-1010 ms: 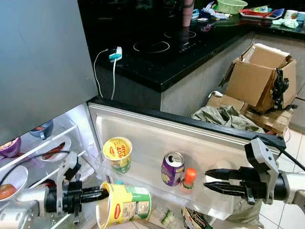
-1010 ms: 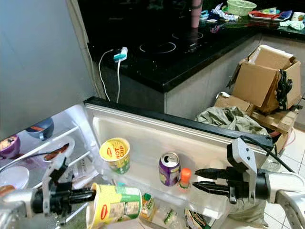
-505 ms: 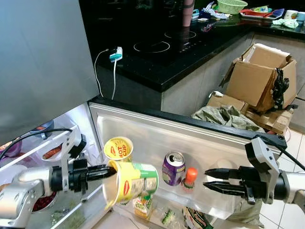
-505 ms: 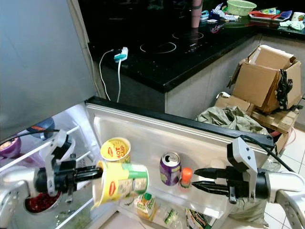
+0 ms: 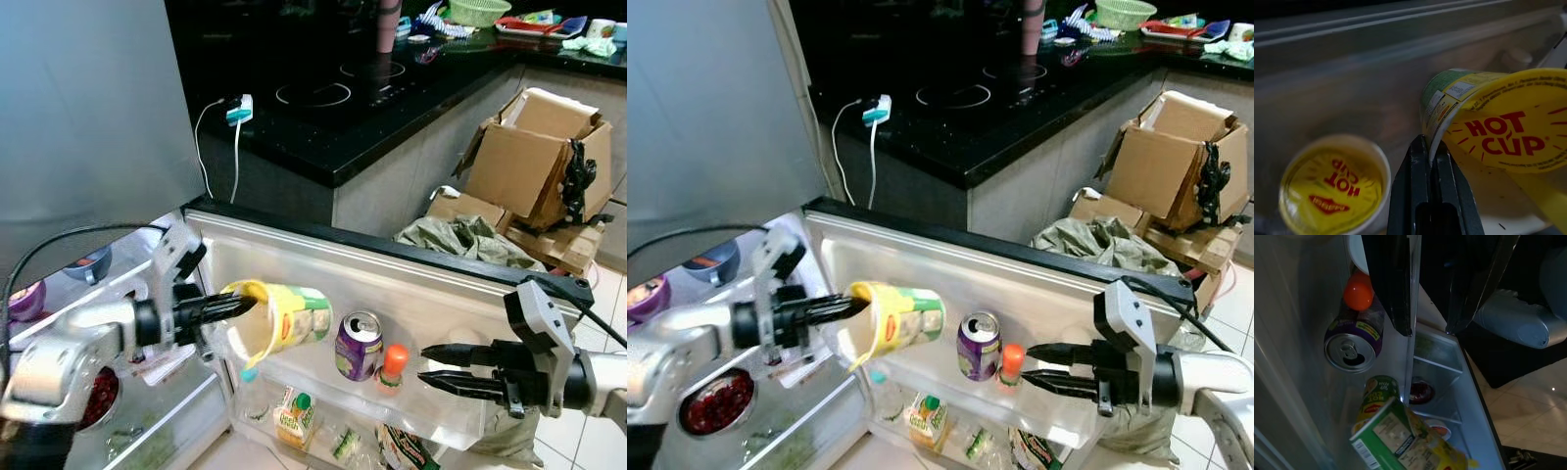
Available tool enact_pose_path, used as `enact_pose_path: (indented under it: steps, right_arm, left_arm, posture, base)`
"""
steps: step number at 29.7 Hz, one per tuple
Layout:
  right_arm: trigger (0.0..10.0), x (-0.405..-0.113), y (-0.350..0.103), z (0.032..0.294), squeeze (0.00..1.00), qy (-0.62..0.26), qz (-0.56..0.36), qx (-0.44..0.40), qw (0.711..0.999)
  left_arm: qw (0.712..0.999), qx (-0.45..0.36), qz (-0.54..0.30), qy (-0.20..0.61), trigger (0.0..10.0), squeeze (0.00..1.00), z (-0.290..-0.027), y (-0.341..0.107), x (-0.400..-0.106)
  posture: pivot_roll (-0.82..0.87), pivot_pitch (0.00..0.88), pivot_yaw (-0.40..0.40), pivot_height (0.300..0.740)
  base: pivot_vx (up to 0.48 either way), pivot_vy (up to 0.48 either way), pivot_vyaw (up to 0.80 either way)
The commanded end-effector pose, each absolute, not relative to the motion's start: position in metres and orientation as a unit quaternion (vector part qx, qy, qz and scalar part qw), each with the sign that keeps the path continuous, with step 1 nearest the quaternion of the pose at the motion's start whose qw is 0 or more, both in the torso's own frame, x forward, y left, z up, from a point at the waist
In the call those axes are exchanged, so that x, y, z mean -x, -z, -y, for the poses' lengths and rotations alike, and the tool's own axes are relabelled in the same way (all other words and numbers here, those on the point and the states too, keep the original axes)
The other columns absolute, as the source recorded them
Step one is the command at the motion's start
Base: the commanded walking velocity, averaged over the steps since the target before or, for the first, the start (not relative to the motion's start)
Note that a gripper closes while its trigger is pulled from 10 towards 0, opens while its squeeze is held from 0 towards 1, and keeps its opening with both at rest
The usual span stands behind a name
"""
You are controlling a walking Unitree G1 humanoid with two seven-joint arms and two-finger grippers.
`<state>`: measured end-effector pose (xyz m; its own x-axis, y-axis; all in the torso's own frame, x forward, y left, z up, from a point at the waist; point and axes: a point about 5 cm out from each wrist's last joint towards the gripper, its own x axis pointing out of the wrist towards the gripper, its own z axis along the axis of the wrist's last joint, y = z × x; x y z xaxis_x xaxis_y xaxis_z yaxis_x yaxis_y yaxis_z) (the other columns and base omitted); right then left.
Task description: Restocking fridge
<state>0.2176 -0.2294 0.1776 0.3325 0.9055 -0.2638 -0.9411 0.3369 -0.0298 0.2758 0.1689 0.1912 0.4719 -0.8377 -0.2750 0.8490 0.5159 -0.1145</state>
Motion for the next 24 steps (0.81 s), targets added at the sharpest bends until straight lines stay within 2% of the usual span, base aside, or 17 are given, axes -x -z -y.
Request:
enact_pose_path:
  steps: [1,4,7,13,24]
  right_arm:
    - [10.0,-0.217,-0.181,0.229,0.0,-0.569,-0.099,0.091,0.811]
    - [10.0,-0.217,-0.181,0.229,0.0,-0.569,-0.098,0.091,0.811]
    - [10.0,-0.217,-0.181,0.227,0.0,-0.569,-0.097,0.09,0.812]
    - [10.0,-0.216,-0.181,0.227,0.0,-0.567,-0.096,0.089,0.814]
    - [10.0,-0.216,-0.181,0.227,0.0,-0.565,-0.094,0.089,0.815]
  left_arm:
    - [0.861,-0.039,-0.165,0.48,10.0,0.0,-0.163,-0.19,-0.282]
    - [0.861,-0.053,-0.166,0.477,10.0,0.0,-0.159,-0.192,-0.285]
    - [0.848,-0.115,-0.182,0.484,10.0,0.0,-0.15,-0.191,-0.295]
    - [0.84,-0.147,-0.221,0.474,10.0,0.0,-0.149,-0.19,-0.306]
    - [0.835,-0.195,-0.208,0.471,10.0,0.0,-0.131,-0.196,-0.322]
  posture:
    - [0.01,0.0,0.041,0.74]
    - [0.01,0.0,0.041,0.74]
    - [0.0,0.0,0.048,0.74]
    - [-0.01,0.0,0.052,0.74]
    - [-0.02,0.0,0.054,0.74]
  base:
    - [0.0,0.0,0.0]
    - [0.0,0.0,0.0]
    - [0.0,0.0,0.0]
    - [0.0,0.0,0.0]
    - [0.0,0.0,0.0]
